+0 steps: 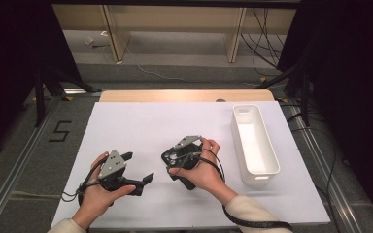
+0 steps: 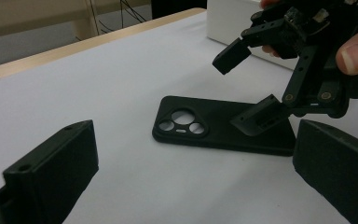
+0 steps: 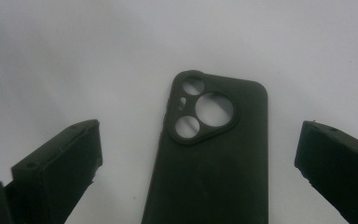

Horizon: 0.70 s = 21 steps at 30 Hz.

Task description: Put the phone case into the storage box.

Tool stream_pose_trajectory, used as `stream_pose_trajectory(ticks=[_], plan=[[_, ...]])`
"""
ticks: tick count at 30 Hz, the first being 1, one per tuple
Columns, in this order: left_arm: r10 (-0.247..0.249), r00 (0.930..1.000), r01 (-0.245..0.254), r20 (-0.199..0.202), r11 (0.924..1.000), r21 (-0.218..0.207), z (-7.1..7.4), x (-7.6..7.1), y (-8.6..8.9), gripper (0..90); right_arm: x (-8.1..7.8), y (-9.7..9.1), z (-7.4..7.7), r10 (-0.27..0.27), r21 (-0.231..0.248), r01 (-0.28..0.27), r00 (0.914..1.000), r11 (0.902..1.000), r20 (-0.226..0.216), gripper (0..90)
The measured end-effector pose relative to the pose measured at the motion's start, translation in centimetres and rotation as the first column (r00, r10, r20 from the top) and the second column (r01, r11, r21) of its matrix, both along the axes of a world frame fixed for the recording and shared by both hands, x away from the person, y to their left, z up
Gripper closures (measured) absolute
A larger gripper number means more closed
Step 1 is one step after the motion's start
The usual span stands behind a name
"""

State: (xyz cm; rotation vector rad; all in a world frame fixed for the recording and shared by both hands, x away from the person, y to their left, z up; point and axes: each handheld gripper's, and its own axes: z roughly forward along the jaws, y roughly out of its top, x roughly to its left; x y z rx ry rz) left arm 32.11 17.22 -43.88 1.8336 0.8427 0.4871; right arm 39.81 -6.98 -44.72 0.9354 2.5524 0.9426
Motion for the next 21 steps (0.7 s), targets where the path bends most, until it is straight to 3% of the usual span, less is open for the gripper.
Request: stream_pose_trajectory(ticks=[21], plan=[[0.001, 1.0000, -0.001, -0.003, 1.0000, -0.001, -0.08, 0.04, -0.03, 0.0, 0.99, 0.07, -0.85, 0.008, -0.067, -0.012, 0.9984, 0.9977, -0.055, 1.1]])
